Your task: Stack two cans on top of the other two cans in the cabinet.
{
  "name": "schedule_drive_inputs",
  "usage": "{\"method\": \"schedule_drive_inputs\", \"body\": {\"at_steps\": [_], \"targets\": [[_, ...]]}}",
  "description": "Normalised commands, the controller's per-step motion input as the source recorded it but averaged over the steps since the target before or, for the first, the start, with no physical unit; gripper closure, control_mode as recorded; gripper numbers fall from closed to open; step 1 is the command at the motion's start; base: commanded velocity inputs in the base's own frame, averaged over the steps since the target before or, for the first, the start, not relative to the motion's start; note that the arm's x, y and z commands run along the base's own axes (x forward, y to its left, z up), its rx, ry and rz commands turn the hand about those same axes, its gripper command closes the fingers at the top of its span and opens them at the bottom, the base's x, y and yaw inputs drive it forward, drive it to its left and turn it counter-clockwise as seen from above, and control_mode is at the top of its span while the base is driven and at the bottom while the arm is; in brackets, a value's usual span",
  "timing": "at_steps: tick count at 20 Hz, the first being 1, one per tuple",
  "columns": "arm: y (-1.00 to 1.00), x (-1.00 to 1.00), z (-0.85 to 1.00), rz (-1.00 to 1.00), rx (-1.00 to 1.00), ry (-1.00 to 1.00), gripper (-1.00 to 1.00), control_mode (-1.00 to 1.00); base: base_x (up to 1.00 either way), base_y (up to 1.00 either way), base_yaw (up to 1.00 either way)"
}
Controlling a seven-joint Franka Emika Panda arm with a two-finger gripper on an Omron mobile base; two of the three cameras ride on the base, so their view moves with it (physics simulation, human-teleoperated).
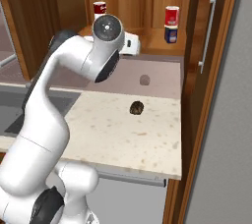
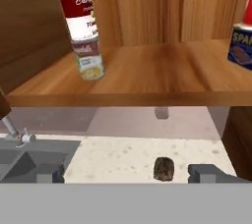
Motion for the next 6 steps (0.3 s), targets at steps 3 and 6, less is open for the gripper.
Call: {"method": "schedule_drive_inputs", "body": {"at_steps": [3, 6], "targets": [[0.23, -0.76, -0.04, 0.0, -0.11, 0.0, -1.0, -1.0, 0.0, 0.0, 0.0], [0.25, -0.64, -0.15, 0.0, -0.1, 0.0, -1.0, -1.0, 0.0, 0.0, 0.0]]}}
